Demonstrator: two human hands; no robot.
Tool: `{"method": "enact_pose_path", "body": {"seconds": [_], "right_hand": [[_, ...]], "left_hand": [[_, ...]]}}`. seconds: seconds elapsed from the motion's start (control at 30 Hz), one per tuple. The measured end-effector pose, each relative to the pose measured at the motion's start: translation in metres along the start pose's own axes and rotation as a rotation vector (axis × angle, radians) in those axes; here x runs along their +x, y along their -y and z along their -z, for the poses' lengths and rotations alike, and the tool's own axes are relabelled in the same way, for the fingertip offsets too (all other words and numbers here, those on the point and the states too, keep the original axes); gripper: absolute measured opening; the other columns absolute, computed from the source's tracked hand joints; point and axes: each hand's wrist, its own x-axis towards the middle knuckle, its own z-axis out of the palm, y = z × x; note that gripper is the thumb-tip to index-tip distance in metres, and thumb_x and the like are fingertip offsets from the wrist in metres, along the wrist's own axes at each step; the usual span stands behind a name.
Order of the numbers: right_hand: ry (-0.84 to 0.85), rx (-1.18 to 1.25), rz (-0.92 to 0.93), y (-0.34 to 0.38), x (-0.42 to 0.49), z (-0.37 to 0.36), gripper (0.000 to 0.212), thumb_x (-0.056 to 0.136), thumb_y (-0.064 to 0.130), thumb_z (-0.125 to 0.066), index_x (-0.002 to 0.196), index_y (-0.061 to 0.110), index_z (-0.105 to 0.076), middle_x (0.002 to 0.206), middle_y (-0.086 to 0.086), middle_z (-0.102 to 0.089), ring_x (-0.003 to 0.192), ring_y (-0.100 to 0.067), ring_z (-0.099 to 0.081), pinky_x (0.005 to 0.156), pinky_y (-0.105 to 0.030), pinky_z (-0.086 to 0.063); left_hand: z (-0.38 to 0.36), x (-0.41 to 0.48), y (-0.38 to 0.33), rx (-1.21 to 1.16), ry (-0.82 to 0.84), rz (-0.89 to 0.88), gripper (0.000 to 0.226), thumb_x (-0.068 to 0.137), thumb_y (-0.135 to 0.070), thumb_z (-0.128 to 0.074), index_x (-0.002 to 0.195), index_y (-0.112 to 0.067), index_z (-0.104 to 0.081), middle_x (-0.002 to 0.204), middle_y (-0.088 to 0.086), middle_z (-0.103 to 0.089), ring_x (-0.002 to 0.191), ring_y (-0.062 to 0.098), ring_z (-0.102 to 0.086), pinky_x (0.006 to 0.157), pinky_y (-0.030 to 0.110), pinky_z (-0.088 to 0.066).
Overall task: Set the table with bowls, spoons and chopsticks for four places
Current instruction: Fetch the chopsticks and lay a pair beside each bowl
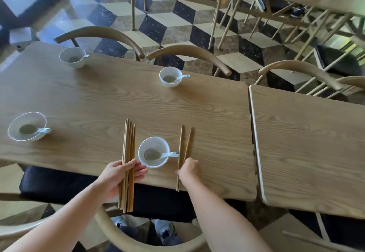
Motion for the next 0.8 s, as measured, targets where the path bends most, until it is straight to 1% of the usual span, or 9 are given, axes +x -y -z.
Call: {"method": "enact_pose_path", "body": {"seconds": [0.1,0.13,0.2,0.23,0.33,0.43,0.5,0.63,0.8], "right_hand": [[0.022,0.229,-0.012,0.002,-0.005,-0.005,0.017,0.088,0.018,-0.059,0.1,0.007,-0.063,0.092,-0.006,-0.059,0.082,-0.024,-0.057,0.069,-0.031,-0.042],[0.01,0.351,-0.085,0.004,-0.006,-0.006,0.011,0.088,0.014,-0.053,0.089,0.006,-0.061,0.085,-0.005,-0.057,0.075,-0.023,-0.054,0.068,-0.032,-0.043],[-0.059,0.59,-0.242,0.01,-0.005,-0.011,0.019,0.081,0.009,-0.04,0.065,0.011,-0.05,0.071,-0.004,-0.054,0.067,-0.025,-0.051,0.068,-0.035,-0.046],[-0.088,0.635,-0.262,0.012,-0.002,-0.013,0.019,0.075,0.01,-0.035,0.058,0.015,-0.042,0.065,-0.002,-0.048,0.066,-0.024,-0.047,0.067,-0.036,-0.043],[-0.055,0.626,-0.275,0.01,0.003,-0.018,0.012,0.065,0.014,-0.03,0.054,0.018,-0.033,0.059,0.0,-0.037,0.066,-0.024,-0.041,0.065,-0.038,-0.041],[-0.035,0.582,-0.262,0.011,-0.008,-0.007,0.02,0.075,0.013,-0.033,0.055,0.017,-0.035,0.063,-0.001,-0.042,0.067,-0.024,-0.041,0.06,-0.032,-0.035],[-0.044,0.56,-0.256,0.01,-0.009,-0.004,0.023,0.079,0.012,-0.035,0.056,0.016,-0.038,0.066,-0.002,-0.046,0.068,-0.025,-0.042,0.063,-0.031,-0.035],[-0.055,0.565,-0.264,0.012,-0.008,-0.005,0.025,0.078,0.011,-0.035,0.054,0.017,-0.034,0.059,0.001,-0.039,0.066,-0.024,-0.039,0.065,-0.032,-0.033],[-0.049,0.539,-0.261,0.012,-0.01,-0.004,0.024,0.078,0.013,-0.034,0.054,0.017,-0.036,0.059,0.002,-0.04,0.065,-0.024,-0.04,0.065,-0.033,-0.035]], "left_hand": [[0.001,0.0,0.002,-0.007,0.002,0.0,0.028,0.1,-0.01,-0.053,0.109,0.015,-0.059,0.103,0.033,-0.071,0.086,0.036,-0.075,0.071,0.043,-0.063],[0.001,-0.001,0.004,-0.011,0.001,-0.003,0.028,0.1,-0.01,-0.053,0.109,0.015,-0.059,0.102,0.033,-0.071,0.085,0.036,-0.076,0.071,0.044,-0.063],[0.002,-0.001,0.007,-0.02,-0.012,-0.004,0.027,0.099,-0.01,-0.054,0.108,0.015,-0.06,0.101,0.033,-0.071,0.083,0.036,-0.076,0.072,0.045,-0.063],[0.003,-0.001,0.008,-0.023,-0.021,-0.003,0.027,0.099,-0.01,-0.055,0.108,0.015,-0.061,0.101,0.033,-0.071,0.084,0.036,-0.076,0.072,0.046,-0.063],[0.005,-0.001,0.009,-0.019,-0.037,0.001,0.027,0.099,-0.01,-0.056,0.109,0.015,-0.06,0.103,0.033,-0.071,0.086,0.038,-0.075,0.069,0.045,-0.063],[0.006,0.0,0.009,-0.019,-0.064,-0.008,0.027,0.098,-0.01,-0.056,0.108,0.014,-0.06,0.103,0.034,-0.071,0.085,0.038,-0.075,0.066,0.043,-0.063],[0.006,0.0,0.01,-0.016,-0.068,-0.009,0.027,0.098,-0.01,-0.057,0.108,0.014,-0.06,0.102,0.033,-0.071,0.086,0.038,-0.075,0.066,0.043,-0.063],[0.006,0.001,0.011,-0.016,-0.06,0.003,0.027,0.098,-0.011,-0.057,0.109,0.014,-0.06,0.102,0.033,-0.071,0.087,0.039,-0.075,0.067,0.044,-0.063],[0.006,0.0,0.012,0.003,-0.054,0.013,0.028,0.098,-0.011,-0.058,0.11,0.014,-0.06,0.103,0.033,-0.071,0.089,0.039,-0.075,0.068,0.044,-0.063]]}}
